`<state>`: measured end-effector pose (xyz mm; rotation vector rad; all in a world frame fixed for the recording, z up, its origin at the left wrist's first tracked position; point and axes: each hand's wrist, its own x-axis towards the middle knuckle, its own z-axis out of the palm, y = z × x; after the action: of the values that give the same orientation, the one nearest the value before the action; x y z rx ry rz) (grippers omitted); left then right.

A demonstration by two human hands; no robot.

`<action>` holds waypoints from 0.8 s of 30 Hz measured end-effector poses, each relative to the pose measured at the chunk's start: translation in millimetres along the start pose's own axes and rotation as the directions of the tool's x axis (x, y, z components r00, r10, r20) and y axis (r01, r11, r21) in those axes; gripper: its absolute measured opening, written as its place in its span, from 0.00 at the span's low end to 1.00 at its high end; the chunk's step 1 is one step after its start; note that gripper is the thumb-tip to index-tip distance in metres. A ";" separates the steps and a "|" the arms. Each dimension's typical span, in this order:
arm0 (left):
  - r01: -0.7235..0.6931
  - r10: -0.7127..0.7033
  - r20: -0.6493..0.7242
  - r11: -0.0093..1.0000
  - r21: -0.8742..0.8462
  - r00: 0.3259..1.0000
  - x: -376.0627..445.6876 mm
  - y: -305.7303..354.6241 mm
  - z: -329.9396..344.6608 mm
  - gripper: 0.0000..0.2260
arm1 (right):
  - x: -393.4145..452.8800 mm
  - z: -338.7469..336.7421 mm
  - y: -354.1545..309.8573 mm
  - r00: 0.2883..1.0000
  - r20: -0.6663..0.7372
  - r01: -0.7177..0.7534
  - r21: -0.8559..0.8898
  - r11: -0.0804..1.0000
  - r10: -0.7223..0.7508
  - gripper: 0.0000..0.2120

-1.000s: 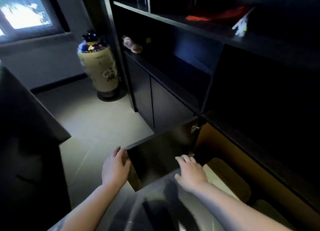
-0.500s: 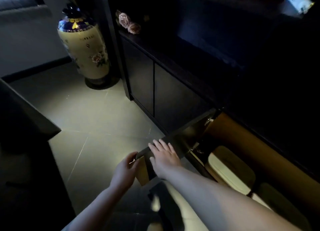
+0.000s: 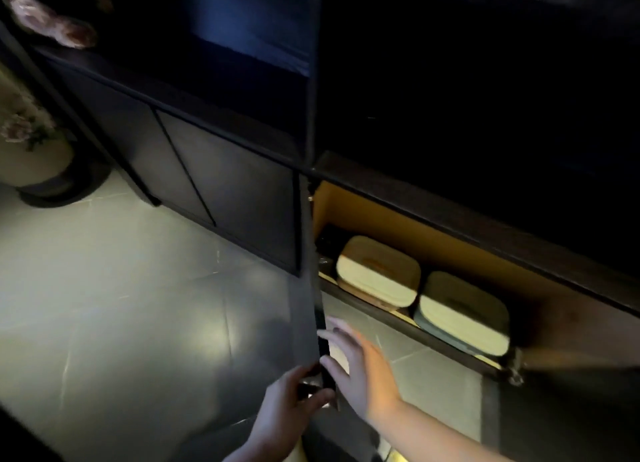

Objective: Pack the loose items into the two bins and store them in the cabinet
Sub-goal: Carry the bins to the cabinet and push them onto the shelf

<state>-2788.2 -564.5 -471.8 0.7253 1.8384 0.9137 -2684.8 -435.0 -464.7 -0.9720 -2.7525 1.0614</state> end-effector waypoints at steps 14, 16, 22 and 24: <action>0.002 -0.010 0.396 1.000 0.023 0.918 144.6 115.2 146.6 0.23 | 13.7 -147.4 135.5 0.934 -0.171 -0.347 -0.228 0.910 0.313 0.15; 0.010 0.002 0.411 1.000 -0.027 0.912 150.6 132.0 153.8 0.25 | 23.2 -157.4 138.2 0.931 -0.177 -0.358 -0.275 0.892 0.319 0.16; -0.006 -0.004 0.442 1.000 0.023 0.897 148.7 140.3 164.9 0.22 | 12.0 -163.2 148.1 0.866 -0.197 -0.466 0.014 0.885 0.459 0.13; -0.083 0.005 0.499 0.987 0.135 0.867 139.5 131.1 171.9 0.19 | -19.7 -163.4 156.2 0.830 -0.232 -0.476 0.178 0.861 0.507 0.11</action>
<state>-2673.7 -334.2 -479.7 0.9988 1.4392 0.5455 -2544.2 -259.9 -432.3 -1.7247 -2.2416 1.0190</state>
